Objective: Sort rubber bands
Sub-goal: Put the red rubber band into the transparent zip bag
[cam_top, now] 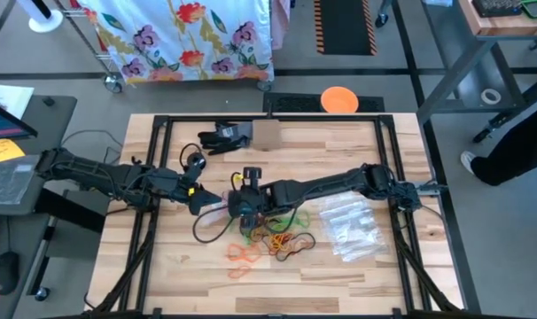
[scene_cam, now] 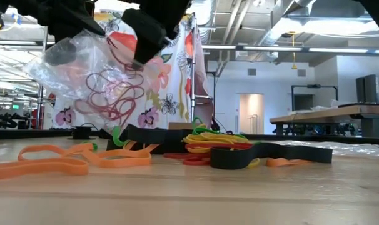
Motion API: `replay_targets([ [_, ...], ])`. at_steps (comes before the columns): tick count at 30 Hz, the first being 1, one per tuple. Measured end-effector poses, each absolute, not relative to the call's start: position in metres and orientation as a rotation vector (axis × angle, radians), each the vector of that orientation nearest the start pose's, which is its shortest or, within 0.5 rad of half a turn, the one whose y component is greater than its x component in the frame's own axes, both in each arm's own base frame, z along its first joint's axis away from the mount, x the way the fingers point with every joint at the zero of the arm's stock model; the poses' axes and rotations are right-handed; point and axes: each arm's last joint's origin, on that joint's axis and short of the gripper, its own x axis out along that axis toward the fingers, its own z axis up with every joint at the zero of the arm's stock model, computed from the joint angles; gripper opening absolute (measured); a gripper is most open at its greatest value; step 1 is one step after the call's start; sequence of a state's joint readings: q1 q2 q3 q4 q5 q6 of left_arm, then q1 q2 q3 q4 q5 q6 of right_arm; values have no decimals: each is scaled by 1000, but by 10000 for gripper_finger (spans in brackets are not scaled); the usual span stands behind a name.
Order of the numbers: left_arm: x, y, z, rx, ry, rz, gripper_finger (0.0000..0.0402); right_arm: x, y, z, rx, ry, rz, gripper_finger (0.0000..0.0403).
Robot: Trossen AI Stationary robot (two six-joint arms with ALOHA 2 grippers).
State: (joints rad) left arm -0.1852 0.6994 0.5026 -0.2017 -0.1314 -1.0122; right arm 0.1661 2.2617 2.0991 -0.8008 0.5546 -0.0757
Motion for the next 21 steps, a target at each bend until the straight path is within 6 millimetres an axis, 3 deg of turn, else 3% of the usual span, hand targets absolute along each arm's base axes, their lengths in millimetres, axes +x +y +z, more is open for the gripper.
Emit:
replay_targets([
  [12, 157, -25, 248, -932, 358, 176, 0, 483, 72, 249, -459, 976, -290, 0],
  [21, 157, -25, 248, -958, 354, 183, 0, 491, 78, 260, -522, 876, -244, 0],
])
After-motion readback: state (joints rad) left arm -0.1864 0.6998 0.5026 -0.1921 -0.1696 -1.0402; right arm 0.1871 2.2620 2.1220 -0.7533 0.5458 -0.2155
